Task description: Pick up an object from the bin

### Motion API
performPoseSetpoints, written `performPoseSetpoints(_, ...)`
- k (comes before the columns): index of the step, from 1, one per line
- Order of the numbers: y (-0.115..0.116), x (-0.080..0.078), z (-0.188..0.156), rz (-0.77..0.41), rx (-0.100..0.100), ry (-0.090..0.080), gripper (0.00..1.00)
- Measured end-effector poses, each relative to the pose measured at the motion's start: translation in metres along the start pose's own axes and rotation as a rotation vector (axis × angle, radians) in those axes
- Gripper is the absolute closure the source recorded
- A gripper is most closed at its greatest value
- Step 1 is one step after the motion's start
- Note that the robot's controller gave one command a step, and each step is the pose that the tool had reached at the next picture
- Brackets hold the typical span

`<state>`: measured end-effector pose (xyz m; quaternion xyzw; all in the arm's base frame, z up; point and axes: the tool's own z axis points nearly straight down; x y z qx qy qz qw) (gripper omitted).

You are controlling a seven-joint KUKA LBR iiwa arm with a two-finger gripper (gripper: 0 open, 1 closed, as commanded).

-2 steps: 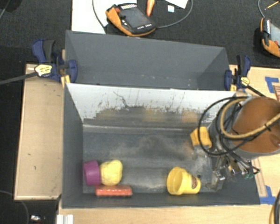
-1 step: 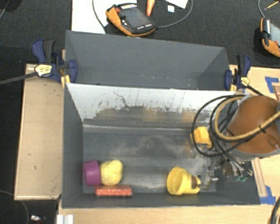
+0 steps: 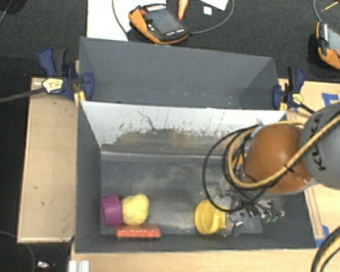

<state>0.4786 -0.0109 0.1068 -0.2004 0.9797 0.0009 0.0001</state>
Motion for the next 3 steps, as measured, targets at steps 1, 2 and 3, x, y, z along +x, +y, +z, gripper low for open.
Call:
performPoseSetpoints(1,0.007,-0.010,0.036,-0.086,0.007,-0.010,0.00)
performPoseSetpoints(2,0.028,-0.015,0.035,-0.172,0.007,-0.011,1.00)
performPoseSetpoints(3,0.029,-0.015,0.035,-0.173,0.007,-0.011,1.00)
